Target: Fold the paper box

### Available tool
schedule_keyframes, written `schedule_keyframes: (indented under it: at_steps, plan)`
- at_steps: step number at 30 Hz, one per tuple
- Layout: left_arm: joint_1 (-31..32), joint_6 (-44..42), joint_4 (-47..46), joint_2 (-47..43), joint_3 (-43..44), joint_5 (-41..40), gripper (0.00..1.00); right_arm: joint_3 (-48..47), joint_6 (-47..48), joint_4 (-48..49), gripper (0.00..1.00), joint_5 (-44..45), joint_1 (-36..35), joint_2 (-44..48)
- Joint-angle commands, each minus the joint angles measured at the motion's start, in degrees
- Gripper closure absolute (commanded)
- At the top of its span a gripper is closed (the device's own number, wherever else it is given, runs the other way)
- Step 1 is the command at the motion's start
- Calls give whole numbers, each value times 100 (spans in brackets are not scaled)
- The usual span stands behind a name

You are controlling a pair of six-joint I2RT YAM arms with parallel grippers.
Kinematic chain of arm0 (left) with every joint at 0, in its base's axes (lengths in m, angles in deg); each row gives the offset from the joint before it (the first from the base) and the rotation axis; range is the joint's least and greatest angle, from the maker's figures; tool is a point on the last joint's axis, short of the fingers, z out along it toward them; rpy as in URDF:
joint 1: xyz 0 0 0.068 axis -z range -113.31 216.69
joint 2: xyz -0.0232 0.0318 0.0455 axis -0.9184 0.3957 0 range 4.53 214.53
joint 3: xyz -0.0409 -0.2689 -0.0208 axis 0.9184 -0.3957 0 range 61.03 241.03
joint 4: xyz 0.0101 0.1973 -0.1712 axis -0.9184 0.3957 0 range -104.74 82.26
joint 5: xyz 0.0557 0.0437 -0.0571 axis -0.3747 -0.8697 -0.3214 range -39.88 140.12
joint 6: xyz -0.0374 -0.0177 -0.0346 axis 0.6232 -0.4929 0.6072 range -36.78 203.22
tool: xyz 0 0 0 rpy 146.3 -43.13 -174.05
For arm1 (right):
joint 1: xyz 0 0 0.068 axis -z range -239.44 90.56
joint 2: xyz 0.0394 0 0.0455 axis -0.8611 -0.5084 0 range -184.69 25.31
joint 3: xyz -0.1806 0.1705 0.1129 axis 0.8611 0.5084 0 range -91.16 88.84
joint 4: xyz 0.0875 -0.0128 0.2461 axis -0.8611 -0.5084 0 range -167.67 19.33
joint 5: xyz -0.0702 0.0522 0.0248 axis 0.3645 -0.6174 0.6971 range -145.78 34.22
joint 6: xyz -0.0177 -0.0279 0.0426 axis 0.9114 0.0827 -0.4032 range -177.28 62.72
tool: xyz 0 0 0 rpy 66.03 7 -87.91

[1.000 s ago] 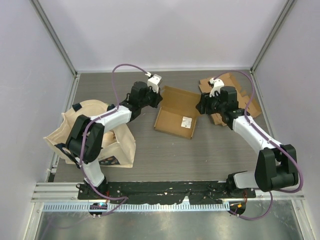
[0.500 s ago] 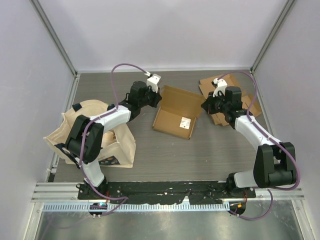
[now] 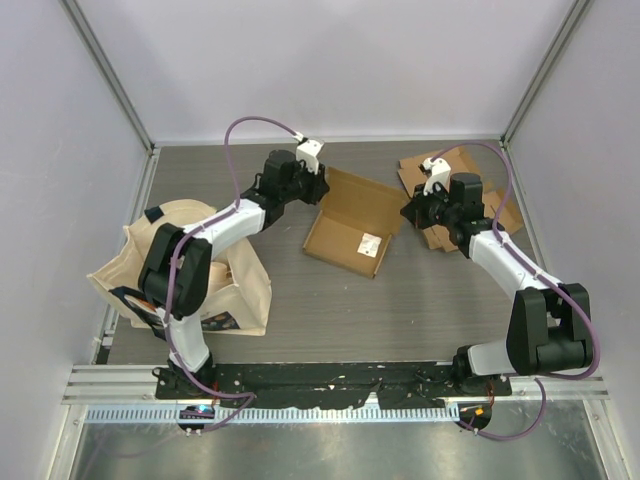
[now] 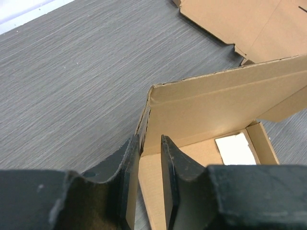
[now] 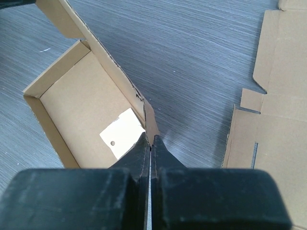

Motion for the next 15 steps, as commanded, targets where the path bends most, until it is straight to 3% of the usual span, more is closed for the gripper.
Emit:
schedule_keyframes:
  at_steps: [1,8,11,13,15]
  plan:
    - [-23,-95,66,151,387,142,76,-166,113,194,99,-157,-16,-36]
    - [3,2,-135,55,221,2,91,-96,-308,405,99,210,-129,78]
    - [108,212,-346,-86,45,-533,93,10,-1184,791,99,1027,-383,227]
    - [152,545,-539,-165,-78,-858,100,36,-1503,967,99,2018,-647,341]
    - [223,766,-627,-191,-122,-1482,100,80,-1819,1090,99,2932,-1094,368]
